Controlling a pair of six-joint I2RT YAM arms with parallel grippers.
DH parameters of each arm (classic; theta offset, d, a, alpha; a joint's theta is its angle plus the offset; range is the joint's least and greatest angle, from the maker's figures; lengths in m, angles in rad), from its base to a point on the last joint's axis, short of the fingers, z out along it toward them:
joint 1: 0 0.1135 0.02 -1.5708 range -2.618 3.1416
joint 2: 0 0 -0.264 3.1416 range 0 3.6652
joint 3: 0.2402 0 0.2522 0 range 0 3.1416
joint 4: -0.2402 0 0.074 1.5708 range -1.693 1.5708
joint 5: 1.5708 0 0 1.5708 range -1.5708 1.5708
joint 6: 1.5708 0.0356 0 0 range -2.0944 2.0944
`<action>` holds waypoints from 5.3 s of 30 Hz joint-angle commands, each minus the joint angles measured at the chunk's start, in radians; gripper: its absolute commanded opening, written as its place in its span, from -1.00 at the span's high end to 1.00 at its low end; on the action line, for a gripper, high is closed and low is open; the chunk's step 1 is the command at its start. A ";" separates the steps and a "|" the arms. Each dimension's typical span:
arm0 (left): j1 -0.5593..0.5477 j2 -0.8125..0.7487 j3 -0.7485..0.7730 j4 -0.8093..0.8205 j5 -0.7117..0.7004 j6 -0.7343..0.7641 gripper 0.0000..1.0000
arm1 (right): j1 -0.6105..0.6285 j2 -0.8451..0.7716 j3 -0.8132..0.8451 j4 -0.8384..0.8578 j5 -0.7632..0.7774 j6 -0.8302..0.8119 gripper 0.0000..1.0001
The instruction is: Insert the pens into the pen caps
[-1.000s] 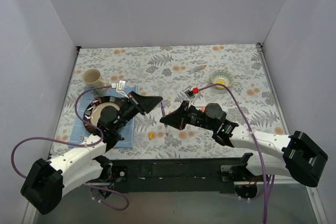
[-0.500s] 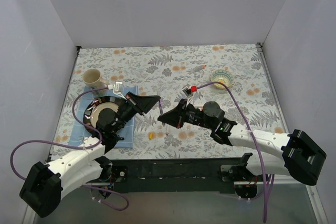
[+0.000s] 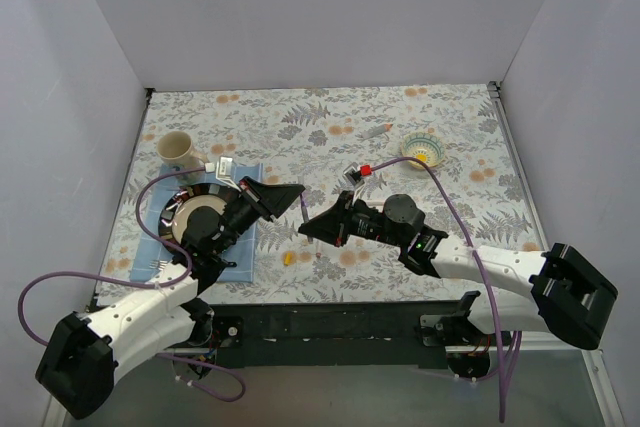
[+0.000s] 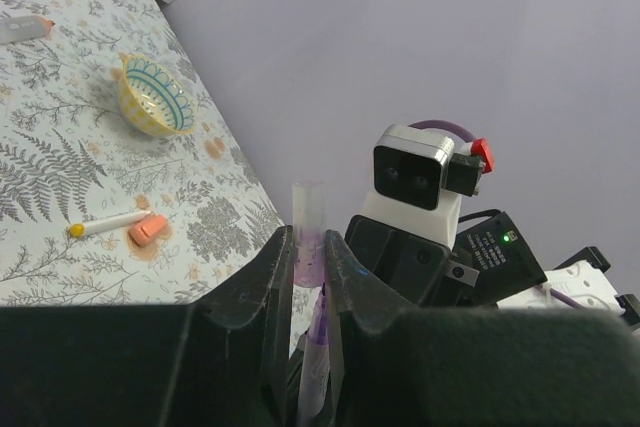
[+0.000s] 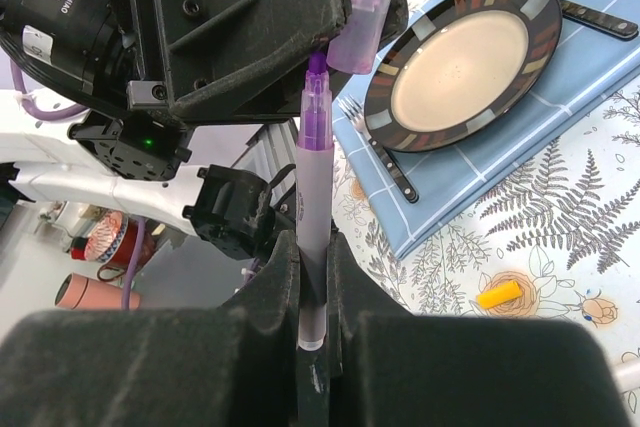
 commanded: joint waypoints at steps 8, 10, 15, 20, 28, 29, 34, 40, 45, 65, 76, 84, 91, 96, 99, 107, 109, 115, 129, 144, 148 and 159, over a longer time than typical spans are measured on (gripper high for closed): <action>-0.007 -0.046 0.051 -0.056 -0.041 0.035 1.00 | 0.008 0.010 -0.017 0.078 -0.013 0.012 0.97; -0.007 -0.044 0.054 -0.052 -0.043 0.035 1.00 | 0.011 0.009 -0.019 0.079 -0.015 0.010 0.97; -0.005 -0.046 0.064 -0.053 -0.032 0.039 1.00 | 0.009 0.004 -0.016 0.073 -0.009 0.010 0.97; -0.005 -0.052 0.051 -0.053 -0.027 0.037 1.00 | 0.009 0.012 -0.004 0.076 -0.007 0.010 0.97; -0.005 -0.046 0.035 -0.038 -0.015 0.038 1.00 | 0.009 0.012 0.009 0.072 -0.002 0.009 0.97; -0.005 -0.044 0.035 -0.035 -0.013 0.039 1.00 | 0.011 0.014 0.010 0.070 -0.002 0.009 0.97; -0.005 -0.041 0.018 -0.024 -0.001 0.039 1.00 | 0.009 0.012 0.015 0.067 0.002 0.007 0.97; -0.005 -0.057 0.001 -0.018 0.007 0.042 1.00 | 0.009 0.010 0.015 0.069 0.010 0.007 0.97; -0.005 -0.067 -0.013 -0.023 0.008 0.046 1.00 | 0.009 0.010 0.018 0.067 0.011 0.009 0.97; -0.005 -0.037 -0.047 0.016 0.010 0.069 1.00 | 0.009 0.003 0.049 0.056 0.027 0.006 0.97; -0.005 -0.023 -0.053 0.025 -0.004 0.098 1.00 | 0.011 0.012 0.058 0.049 0.018 0.009 0.97; -0.005 -0.018 -0.053 0.022 -0.023 0.111 1.00 | 0.009 0.023 0.062 0.046 0.007 0.020 0.97; -0.005 -0.014 -0.044 0.008 -0.044 0.131 1.00 | 0.011 0.020 0.059 0.049 0.001 0.023 0.97; -0.005 -0.018 -0.047 0.005 -0.050 0.131 1.00 | 0.009 0.020 0.052 0.047 0.005 0.026 0.97; -0.007 -0.018 -0.050 0.011 -0.041 0.124 1.00 | 0.009 0.017 0.049 0.047 0.016 0.024 0.97; -0.005 -0.014 -0.097 0.074 0.019 0.095 1.00 | 0.009 0.007 0.090 0.018 0.094 0.001 0.97; -0.007 -0.009 -0.114 0.106 0.033 0.088 1.00 | 0.006 0.018 0.104 0.020 0.106 0.001 0.97; -0.005 -0.001 -0.143 0.164 0.079 0.080 1.00 | -0.006 0.018 0.133 0.021 0.166 -0.002 0.97; -0.008 0.025 -0.137 0.214 0.158 0.077 0.71 | -0.011 0.041 0.173 0.026 0.137 -0.034 0.97; -0.007 -0.034 0.071 -0.033 0.177 0.180 -0.59 | -0.009 -0.129 0.044 -0.022 0.010 -0.082 0.97; -0.007 -0.008 0.116 -0.020 0.213 0.184 -0.65 | -0.011 -0.157 0.027 -0.043 -0.012 -0.082 0.97; -0.005 0.035 0.191 -0.027 0.215 0.193 -0.61 | -0.009 -0.203 0.006 -0.077 -0.038 -0.077 0.97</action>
